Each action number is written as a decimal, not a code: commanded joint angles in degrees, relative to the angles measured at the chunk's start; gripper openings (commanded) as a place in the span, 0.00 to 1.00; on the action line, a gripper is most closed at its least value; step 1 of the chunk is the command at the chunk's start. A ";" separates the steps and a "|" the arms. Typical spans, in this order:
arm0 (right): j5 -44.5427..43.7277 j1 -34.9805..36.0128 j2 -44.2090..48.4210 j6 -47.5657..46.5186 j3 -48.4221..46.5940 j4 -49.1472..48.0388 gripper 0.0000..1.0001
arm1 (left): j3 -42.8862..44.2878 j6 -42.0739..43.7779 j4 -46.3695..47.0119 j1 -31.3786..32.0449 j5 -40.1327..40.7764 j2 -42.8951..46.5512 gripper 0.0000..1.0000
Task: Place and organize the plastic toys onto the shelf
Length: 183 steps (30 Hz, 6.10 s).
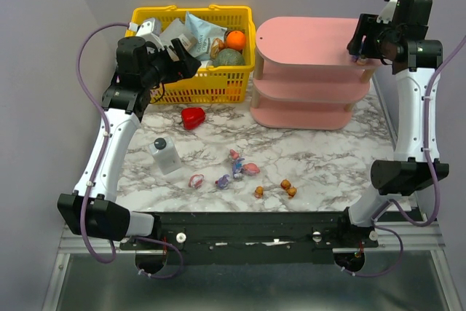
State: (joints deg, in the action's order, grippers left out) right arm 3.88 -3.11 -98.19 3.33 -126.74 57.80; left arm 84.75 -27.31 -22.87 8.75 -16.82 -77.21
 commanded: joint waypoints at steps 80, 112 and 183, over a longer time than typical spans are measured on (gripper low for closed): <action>2.78 -0.49 32.53 4.49 27.41 -5.77 1.00 | -0.81 -0.72 0.11 0.39 -3.83 2.77 0.99; -10.30 63.06 21.39 22.41 80.95 -56.13 0.79 | -5.91 -2.05 -0.68 0.65 -2.08 4.88 0.99; -19.26 63.23 18.90 19.78 73.05 -43.14 0.21 | -5.30 -1.52 -1.30 0.65 -1.81 2.59 0.99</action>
State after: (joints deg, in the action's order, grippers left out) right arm -12.71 59.68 -85.41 22.94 -48.95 5.65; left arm 79.57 -28.75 -23.75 9.13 -18.65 -74.11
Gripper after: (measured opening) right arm 0.534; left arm 0.988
